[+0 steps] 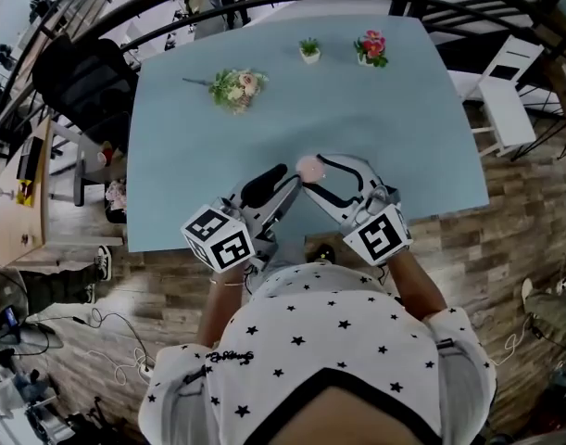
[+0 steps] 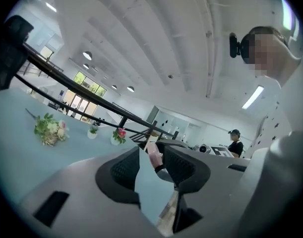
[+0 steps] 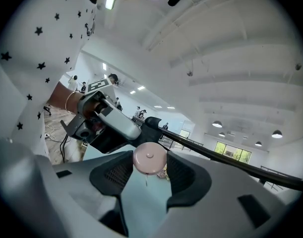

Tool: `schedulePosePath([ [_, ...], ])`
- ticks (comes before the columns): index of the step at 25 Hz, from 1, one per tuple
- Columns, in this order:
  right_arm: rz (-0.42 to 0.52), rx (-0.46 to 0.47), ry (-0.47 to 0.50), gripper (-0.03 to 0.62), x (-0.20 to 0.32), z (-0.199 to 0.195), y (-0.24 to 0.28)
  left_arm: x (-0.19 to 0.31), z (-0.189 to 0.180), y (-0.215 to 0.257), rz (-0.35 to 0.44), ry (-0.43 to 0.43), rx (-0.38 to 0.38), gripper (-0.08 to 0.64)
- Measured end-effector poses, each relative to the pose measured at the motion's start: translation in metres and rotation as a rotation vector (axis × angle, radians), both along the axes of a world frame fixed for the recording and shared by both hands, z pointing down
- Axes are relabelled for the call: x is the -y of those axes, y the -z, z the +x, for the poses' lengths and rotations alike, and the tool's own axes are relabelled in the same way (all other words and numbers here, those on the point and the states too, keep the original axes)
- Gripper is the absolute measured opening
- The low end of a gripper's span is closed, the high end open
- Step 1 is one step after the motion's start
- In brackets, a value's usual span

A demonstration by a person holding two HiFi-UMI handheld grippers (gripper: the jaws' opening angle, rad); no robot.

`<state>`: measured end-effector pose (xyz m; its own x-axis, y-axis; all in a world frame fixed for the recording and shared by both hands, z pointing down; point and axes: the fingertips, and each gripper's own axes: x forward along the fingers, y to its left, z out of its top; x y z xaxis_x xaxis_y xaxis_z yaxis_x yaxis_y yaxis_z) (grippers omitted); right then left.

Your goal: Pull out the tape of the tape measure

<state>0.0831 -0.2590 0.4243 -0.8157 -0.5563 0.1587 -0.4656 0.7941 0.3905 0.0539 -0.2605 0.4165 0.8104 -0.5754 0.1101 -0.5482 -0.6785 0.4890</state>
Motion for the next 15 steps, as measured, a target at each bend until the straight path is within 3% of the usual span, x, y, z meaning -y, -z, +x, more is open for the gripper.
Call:
schedulePosePath([
  [8,0.030,-0.026,0.065,0.210,-0.018,-0.016,0.004,-0.005,0.012,-0.006,-0.052,-0.015,-0.045,0.164],
  [12,0.024,-0.018,0.068,0.210,-0.019,-0.020,0.004,-0.006,0.009,-0.004,-0.069,-0.018,-0.070,0.101],
  [15,0.026,-0.016,0.065,0.212,-0.019,-0.022,0.003,-0.005,0.007,-0.004,-0.090,-0.008,-0.099,0.091],
])
